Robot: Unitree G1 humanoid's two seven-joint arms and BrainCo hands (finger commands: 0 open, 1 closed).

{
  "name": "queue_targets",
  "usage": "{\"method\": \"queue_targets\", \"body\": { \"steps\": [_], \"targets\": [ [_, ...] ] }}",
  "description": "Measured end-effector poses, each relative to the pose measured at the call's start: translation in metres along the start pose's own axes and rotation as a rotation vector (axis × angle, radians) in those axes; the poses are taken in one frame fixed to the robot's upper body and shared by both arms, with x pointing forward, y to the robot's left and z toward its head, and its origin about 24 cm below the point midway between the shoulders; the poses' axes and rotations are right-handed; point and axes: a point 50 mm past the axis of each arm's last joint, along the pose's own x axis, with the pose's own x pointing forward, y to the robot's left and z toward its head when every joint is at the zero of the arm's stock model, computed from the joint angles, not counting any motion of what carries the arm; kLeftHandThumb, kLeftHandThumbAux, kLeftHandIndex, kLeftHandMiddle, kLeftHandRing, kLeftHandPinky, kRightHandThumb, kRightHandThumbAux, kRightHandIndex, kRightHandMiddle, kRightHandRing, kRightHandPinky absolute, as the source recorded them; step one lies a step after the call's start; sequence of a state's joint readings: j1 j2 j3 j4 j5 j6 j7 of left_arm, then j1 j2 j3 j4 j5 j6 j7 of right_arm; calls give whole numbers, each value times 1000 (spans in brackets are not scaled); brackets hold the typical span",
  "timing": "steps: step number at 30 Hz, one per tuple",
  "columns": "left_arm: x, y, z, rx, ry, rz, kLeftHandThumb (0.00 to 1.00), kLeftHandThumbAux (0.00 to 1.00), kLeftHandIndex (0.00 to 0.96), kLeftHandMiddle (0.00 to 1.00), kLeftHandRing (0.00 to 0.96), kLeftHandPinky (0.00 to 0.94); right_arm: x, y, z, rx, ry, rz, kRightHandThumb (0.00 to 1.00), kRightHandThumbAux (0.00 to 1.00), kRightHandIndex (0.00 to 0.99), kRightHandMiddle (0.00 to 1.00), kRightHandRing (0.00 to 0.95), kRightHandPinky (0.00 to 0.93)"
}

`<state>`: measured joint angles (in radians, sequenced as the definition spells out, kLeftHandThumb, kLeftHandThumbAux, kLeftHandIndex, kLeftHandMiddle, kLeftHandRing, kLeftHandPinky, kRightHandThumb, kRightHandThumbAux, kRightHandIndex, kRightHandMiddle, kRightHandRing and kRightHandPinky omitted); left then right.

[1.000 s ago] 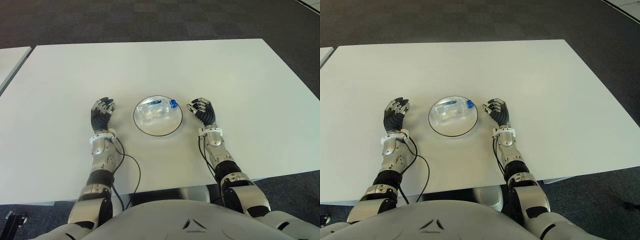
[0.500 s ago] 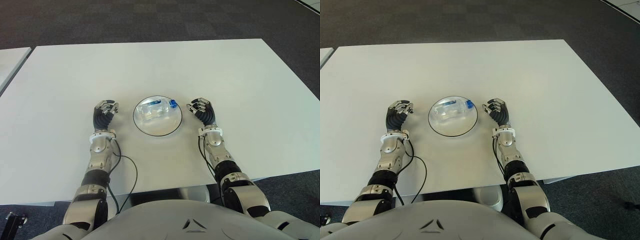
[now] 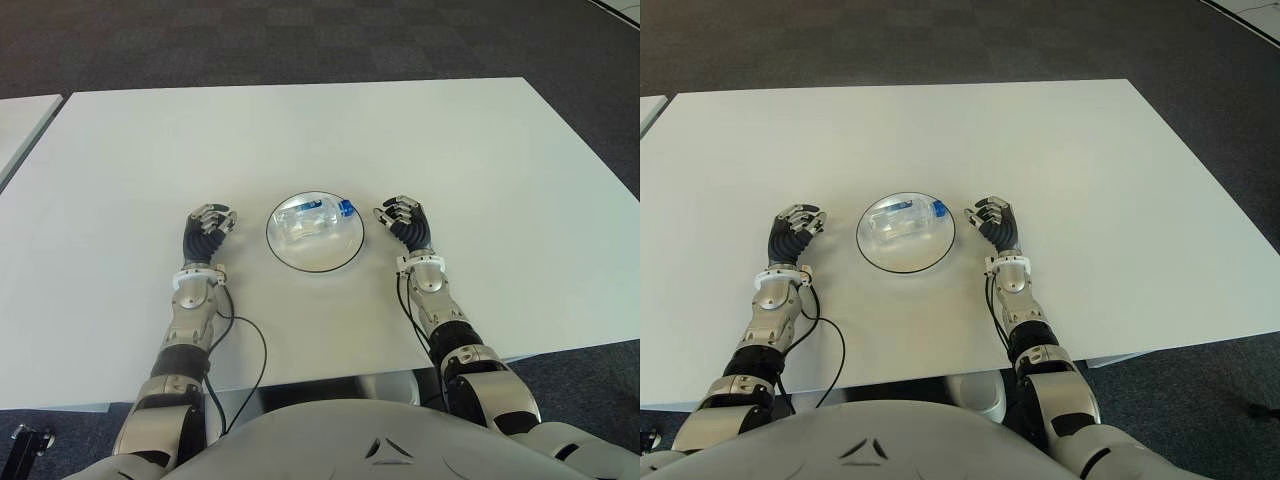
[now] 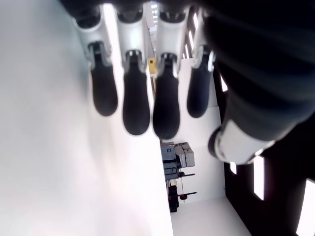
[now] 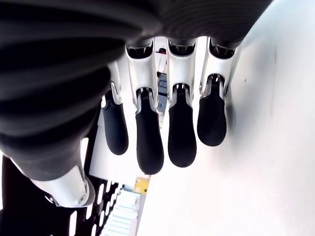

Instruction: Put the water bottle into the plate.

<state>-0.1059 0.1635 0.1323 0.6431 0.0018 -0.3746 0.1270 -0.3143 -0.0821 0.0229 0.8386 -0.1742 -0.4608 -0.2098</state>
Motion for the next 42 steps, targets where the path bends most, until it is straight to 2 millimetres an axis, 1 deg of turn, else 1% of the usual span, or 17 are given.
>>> {"method": "queue_targets", "body": {
  "steps": [10,24,42],
  "targets": [
    [2,-2,-2,23,16,-9,706,713,434,591,577,550,0,0,0,1,-1,2,707,729,434,616,620,620],
    [3,-4,-4,16,-1,-12,707,713,433,592,579,555,0,0,0,3,0,1,707,730,434,609,614,616],
    [2,-6,-3,9,-4,-34,707,714,432,584,571,539,0,1,0,5,-1,1,707,730,434,613,615,616]
  ]
}}
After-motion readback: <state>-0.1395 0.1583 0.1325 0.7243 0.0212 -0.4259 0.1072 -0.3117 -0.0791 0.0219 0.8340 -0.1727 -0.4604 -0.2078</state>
